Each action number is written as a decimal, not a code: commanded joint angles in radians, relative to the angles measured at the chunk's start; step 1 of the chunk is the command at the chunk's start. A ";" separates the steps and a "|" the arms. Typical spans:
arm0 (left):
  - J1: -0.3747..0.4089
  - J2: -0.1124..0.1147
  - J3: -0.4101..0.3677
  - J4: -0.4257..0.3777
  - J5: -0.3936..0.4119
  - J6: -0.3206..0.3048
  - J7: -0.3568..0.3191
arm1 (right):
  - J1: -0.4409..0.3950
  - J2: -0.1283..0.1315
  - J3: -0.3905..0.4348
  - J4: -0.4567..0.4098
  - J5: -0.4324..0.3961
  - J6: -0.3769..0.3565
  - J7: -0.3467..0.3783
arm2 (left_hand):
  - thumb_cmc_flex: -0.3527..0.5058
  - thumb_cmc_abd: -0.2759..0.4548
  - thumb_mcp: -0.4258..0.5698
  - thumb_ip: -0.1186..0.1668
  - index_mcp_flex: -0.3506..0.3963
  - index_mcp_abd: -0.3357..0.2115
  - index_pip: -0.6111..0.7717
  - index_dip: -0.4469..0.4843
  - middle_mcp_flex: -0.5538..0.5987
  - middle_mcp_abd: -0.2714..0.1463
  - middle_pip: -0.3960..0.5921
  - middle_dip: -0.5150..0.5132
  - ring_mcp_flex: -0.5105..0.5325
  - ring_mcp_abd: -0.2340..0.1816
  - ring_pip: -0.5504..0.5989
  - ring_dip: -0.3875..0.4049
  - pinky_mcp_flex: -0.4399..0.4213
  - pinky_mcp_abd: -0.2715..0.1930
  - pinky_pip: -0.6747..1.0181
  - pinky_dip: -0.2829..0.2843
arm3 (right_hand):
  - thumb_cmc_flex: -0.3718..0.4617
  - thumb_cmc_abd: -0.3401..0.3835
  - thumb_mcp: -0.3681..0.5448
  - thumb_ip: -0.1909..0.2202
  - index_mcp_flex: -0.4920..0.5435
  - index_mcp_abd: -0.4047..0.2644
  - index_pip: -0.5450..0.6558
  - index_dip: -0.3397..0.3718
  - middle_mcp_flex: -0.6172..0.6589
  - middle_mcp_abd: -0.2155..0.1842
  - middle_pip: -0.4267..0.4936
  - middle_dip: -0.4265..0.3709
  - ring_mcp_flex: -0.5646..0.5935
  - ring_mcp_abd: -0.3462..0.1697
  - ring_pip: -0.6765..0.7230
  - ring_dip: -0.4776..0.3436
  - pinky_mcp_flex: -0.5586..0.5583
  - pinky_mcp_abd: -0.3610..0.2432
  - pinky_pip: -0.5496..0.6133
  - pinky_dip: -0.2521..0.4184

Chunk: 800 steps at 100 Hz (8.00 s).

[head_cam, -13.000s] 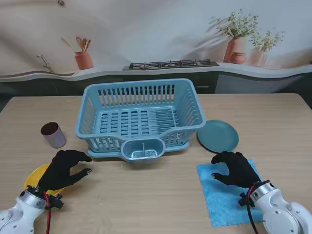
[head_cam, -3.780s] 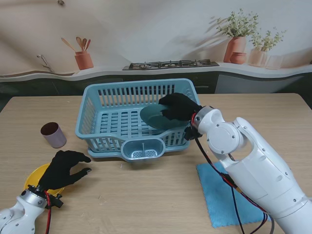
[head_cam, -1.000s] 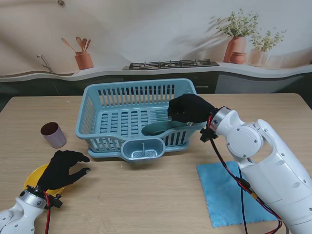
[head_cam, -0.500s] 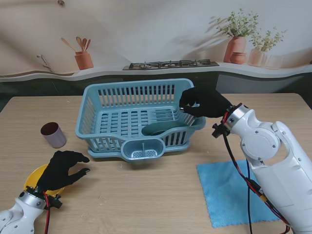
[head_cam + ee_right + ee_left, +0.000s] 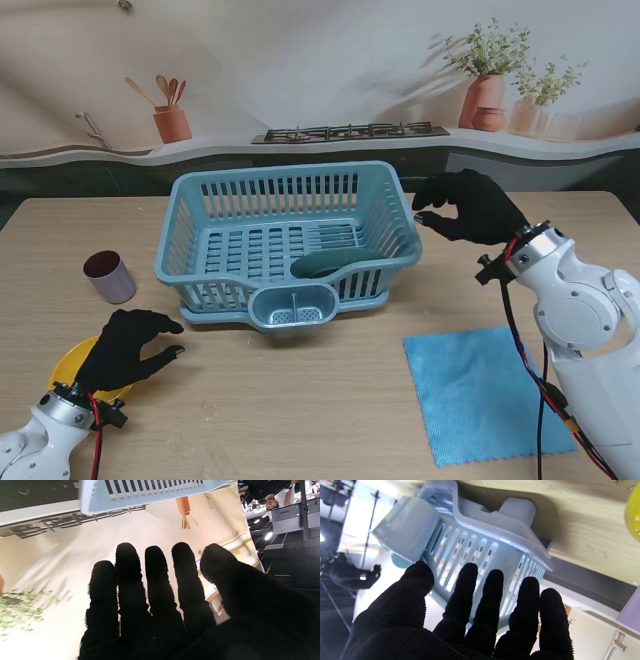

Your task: Clear dishes and wipe the table

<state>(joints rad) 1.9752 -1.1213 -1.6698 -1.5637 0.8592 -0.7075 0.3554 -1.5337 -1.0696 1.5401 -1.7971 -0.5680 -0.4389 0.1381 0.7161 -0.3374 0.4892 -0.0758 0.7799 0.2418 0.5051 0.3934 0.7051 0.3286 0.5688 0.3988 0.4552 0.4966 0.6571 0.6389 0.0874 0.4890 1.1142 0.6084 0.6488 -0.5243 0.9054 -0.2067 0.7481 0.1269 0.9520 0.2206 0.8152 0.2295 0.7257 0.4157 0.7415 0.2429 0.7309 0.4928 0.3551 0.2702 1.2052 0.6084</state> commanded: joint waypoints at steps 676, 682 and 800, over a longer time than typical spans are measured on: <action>-0.165 0.027 -0.194 -0.225 -0.141 0.066 -0.309 | -0.229 -0.030 -0.022 0.165 -0.110 0.138 -0.210 | 0.529 -0.050 -0.001 -0.010 0.140 0.105 0.145 0.357 0.184 0.283 0.451 0.198 0.579 0.120 0.679 0.342 0.959 -0.070 0.878 -0.044 | -0.154 -0.007 0.077 0.122 -0.048 0.041 -0.280 0.177 -0.167 -0.025 -0.038 -0.036 -0.174 -0.049 -0.099 -0.054 -0.149 -0.054 -0.115 -0.049; -0.189 0.030 -0.188 -0.221 -0.160 0.063 -0.328 | -0.229 -0.030 -0.022 0.167 -0.110 0.139 -0.211 | 0.528 -0.050 -0.001 -0.011 0.139 0.103 0.146 0.358 0.185 0.282 0.452 0.198 0.579 0.119 0.679 0.341 0.959 -0.070 0.879 -0.045 | -0.154 -0.008 0.076 0.122 -0.048 0.042 -0.279 0.177 -0.167 -0.024 -0.038 -0.036 -0.174 -0.047 -0.099 -0.054 -0.149 -0.054 -0.114 -0.049; -0.711 0.079 0.270 -0.159 -0.418 0.390 -0.707 | -0.230 -0.036 -0.023 0.172 -0.102 0.161 -0.231 | 0.505 -0.055 0.014 -0.020 0.138 0.077 0.156 0.372 0.192 0.258 0.460 0.197 0.584 0.098 0.682 0.332 0.949 -0.080 0.877 -0.053 | -0.151 -0.006 0.075 0.122 -0.043 0.043 -0.282 0.177 -0.164 -0.023 -0.038 -0.036 -0.175 -0.047 -0.099 -0.054 -0.152 -0.055 -0.117 -0.048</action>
<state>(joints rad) 1.2931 -1.0345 -1.4212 -1.7266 0.4449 -0.3333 -0.3290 -1.7606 -1.1015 1.5163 -1.6278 -0.6674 -0.2749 -0.1001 1.1351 -0.4135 0.3544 -0.0934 0.8914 0.4886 0.6415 0.7550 0.8638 0.5654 0.9973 0.5763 1.0190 0.5298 1.2911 0.9691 0.9568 0.5805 1.7751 0.5927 0.4873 -0.5375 0.9712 -0.1257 0.7252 0.1623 0.6753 0.3918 0.6707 0.2160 0.6968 0.3912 0.5874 0.2155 0.6422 0.4474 0.2157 0.2451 1.0966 0.5537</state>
